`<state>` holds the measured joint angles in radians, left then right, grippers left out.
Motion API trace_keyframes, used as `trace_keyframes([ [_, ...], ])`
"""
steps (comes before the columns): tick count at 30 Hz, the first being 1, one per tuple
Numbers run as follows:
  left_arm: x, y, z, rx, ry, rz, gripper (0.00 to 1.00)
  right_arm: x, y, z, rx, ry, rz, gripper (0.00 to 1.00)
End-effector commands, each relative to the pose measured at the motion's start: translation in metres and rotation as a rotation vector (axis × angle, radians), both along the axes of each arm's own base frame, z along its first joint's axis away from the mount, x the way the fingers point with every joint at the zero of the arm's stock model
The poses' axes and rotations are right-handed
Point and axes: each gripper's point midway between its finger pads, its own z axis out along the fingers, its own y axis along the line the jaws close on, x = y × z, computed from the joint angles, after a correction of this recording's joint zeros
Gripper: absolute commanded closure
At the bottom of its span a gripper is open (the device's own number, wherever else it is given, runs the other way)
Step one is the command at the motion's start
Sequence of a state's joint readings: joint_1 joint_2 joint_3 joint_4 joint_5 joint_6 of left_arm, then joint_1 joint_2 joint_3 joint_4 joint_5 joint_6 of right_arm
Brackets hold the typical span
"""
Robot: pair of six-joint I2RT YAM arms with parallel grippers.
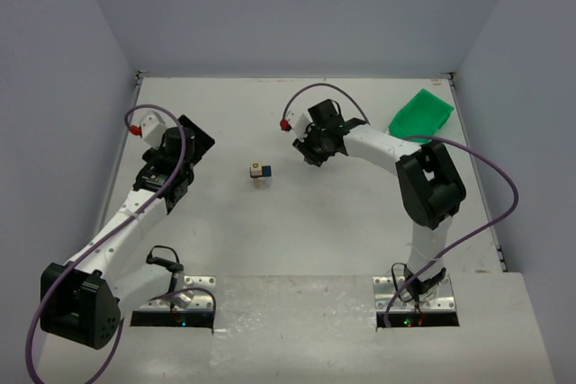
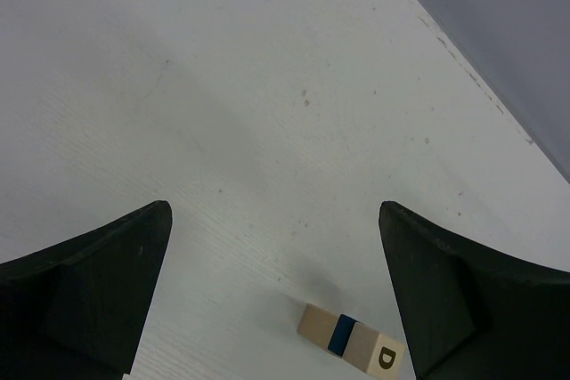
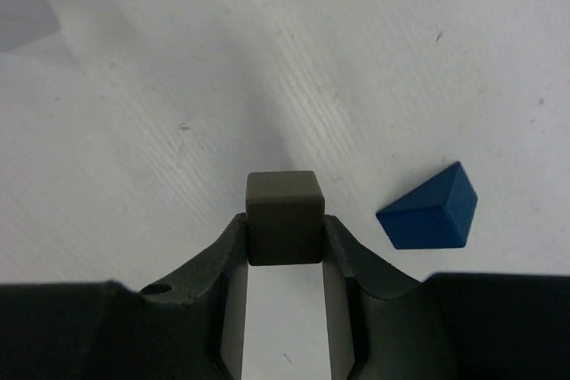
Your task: Build the wood block tower
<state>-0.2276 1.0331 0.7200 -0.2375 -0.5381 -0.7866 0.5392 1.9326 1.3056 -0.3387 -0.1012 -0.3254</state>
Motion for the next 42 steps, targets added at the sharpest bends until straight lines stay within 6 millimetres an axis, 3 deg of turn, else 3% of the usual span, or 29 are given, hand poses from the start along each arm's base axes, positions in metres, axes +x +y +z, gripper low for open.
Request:
trace_keyframes([
  [1, 0.004, 0.002, 0.025, -0.004, -0.067, 0.006, 0.0, -0.007, 0.038, 0.082, 0.147, -0.171, 0.293, 0.84],
  [5, 0.005, 0.001, 0.025, -0.005, -0.068, 0.002, 0.0, -0.027, 0.055, 0.1, 0.141, -0.227, 0.471, 0.81],
  [8, 0.005, 0.001, 0.025, -0.005, -0.07, -0.001, 0.0, -0.044, 0.073, 0.102, 0.106, -0.262, 0.6, 0.79],
  [20, 0.009, -0.003, 0.023, -0.007, -0.066, -0.019, 0.0, -0.048, 0.118, 0.104, 0.089, -0.249, 0.712, 0.77],
  [31, 0.01, -0.004, 0.022, -0.009, -0.068, -0.027, 0.0, -0.046, 0.131, 0.09, 0.062, -0.197, 0.7, 0.74],
  [42, 0.01, -0.005, 0.023, -0.009, -0.069, -0.031, 0.0, -0.045, 0.128, 0.074, 0.021, -0.158, 0.638, 0.73],
])
